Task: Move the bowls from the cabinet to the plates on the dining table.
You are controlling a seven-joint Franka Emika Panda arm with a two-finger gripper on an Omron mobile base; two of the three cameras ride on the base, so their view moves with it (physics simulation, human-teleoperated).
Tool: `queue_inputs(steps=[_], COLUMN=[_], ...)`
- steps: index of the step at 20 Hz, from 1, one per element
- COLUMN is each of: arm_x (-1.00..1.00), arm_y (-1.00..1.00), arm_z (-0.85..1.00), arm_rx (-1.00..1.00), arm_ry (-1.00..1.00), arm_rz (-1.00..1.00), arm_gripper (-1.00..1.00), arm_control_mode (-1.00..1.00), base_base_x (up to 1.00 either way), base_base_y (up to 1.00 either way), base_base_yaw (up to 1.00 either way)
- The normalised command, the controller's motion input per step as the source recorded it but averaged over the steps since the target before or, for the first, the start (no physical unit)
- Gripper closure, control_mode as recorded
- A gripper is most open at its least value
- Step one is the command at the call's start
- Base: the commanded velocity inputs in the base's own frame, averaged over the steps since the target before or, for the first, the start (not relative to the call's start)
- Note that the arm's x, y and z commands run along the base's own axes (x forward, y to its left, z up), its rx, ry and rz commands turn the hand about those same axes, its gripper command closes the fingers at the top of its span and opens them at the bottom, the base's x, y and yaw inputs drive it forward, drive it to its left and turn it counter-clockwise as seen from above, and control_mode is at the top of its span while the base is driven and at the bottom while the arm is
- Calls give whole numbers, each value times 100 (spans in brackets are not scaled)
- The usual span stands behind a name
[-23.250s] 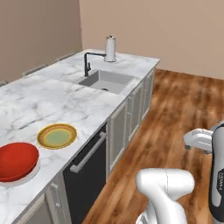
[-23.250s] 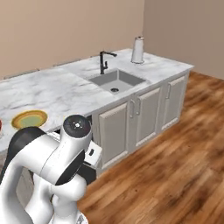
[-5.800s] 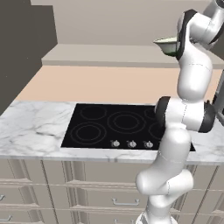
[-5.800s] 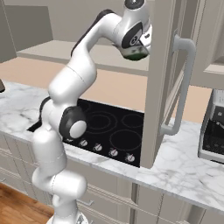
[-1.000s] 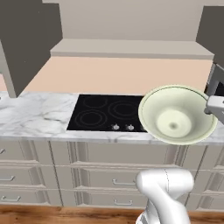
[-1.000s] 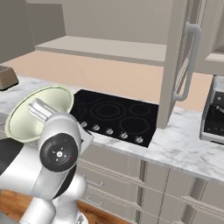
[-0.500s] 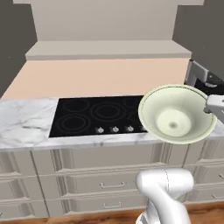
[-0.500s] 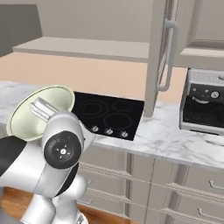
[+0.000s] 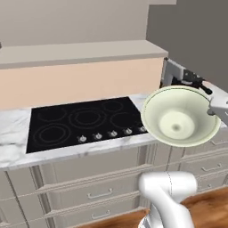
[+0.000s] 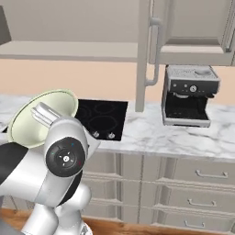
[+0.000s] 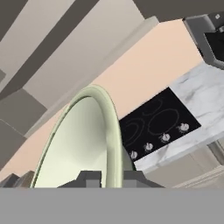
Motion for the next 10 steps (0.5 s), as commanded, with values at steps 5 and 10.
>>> queue_inputs(steps=[5,10], arm_x=[0,0], arm_y=[0,0], arm_z=[0,0], arm_rx=[0,0], arm_ry=[0,0], arm_rz=[0,0], arm_gripper=[100,100], arm_control_mode=[100,100], base_base_x=[-30,-29], base_base_y=[-29,-28], base_base_yaw=[-33,-33])
